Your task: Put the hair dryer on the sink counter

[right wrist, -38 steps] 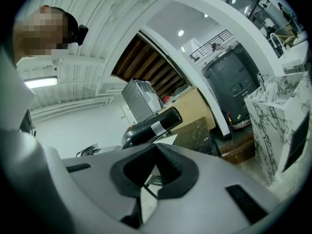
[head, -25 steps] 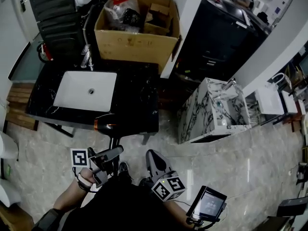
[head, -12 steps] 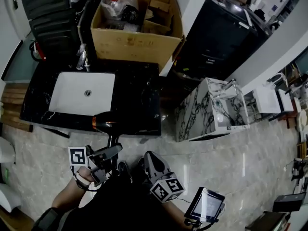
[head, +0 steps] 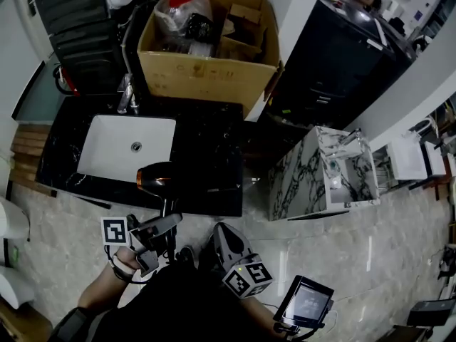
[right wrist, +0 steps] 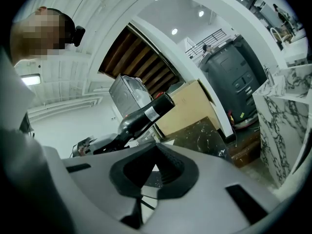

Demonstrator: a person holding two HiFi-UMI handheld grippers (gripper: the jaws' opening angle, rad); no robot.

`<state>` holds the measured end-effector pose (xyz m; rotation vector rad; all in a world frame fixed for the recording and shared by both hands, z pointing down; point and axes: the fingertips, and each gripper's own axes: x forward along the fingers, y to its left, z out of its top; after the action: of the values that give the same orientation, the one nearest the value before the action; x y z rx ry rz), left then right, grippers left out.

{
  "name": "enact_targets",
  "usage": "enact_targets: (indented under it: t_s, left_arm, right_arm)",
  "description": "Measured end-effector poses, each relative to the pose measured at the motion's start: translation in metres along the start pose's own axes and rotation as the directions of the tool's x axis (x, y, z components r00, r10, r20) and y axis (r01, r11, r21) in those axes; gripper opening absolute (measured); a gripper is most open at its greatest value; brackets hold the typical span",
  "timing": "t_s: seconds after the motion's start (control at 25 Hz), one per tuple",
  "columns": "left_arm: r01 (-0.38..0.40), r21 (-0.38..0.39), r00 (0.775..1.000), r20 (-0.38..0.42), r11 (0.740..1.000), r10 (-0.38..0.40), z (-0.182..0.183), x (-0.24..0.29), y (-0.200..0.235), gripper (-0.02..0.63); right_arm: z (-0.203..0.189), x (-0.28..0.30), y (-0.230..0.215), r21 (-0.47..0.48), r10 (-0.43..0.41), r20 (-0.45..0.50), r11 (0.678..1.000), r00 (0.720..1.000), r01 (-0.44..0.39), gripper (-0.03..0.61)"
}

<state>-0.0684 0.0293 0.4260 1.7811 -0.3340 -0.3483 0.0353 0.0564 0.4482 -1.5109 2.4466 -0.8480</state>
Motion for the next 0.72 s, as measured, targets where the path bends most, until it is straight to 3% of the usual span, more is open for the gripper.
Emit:
enact_targets:
  t_s: [0.72]
  left_arm:
    - [-0.034, 0.02, 0.994, 0.109, 0.999, 0.032, 0.1, 0.096, 0.004, 0.147]
  right_arm:
    - [0.06, 0.056, -0.077, 0.026, 0.056, -0.024, 0.998, 0.998, -0.055, -0.005]
